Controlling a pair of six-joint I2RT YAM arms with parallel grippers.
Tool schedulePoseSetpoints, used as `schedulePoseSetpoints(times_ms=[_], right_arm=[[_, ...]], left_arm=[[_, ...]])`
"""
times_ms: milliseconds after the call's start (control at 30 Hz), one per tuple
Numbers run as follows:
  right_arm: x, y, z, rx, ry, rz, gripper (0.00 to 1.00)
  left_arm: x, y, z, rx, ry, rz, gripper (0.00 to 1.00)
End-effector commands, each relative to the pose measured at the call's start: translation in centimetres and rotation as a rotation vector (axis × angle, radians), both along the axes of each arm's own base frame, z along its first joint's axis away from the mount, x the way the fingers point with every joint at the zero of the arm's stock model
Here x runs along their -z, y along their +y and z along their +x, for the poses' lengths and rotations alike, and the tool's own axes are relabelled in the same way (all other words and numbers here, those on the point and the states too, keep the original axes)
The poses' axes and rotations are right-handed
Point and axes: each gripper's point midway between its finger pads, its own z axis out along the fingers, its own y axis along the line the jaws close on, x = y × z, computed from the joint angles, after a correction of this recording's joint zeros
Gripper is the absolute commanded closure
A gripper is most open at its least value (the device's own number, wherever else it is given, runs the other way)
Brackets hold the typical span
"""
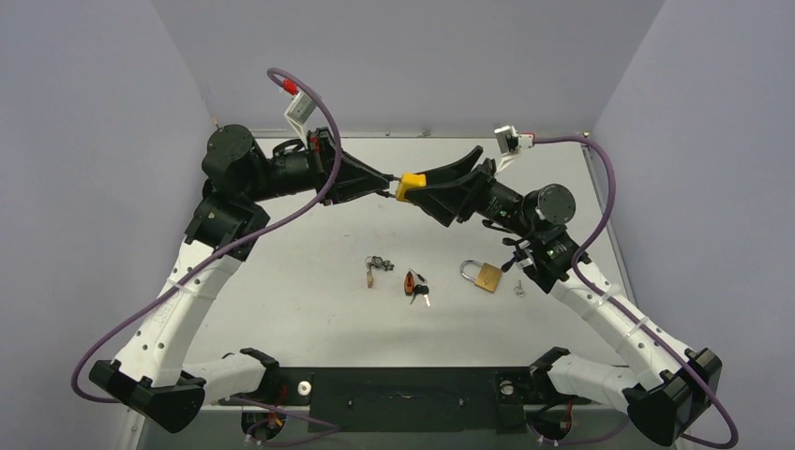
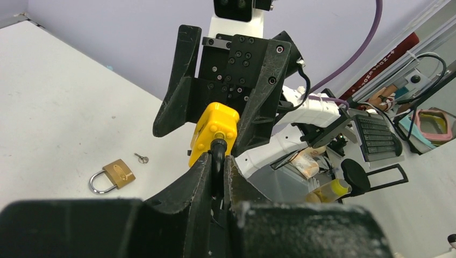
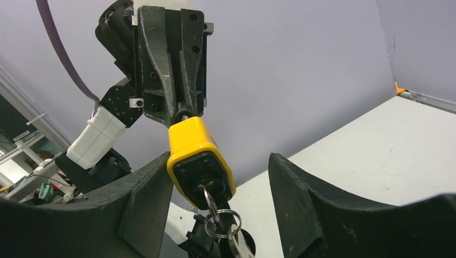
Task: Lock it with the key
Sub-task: Lock the lock.
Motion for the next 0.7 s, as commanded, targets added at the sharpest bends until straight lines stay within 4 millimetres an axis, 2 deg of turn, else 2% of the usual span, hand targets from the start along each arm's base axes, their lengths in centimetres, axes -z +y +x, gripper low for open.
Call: schedulePoseSetpoints(times_ms=[0,367,667], right_arm=[[-4.0,-1.1,-1.5,0.009,-0.132,0.061,0.41],[-4.3,-0.8,-2.5,-0.003,-0.164,0.025,0.48],[-2.9,-0.7,-2.4,0.0,-0.161,-0.012,0.49]], left_arm=[[-3.1,0.9,-1.1,-0.052,-0.105,-0.027,1.0],[-3.9,0.9,-1.1,-0.072,-0.094,-0.049,1.0],[-4.7,0.9,-1.3,-0.066,-0.092,-0.073,1.0]])
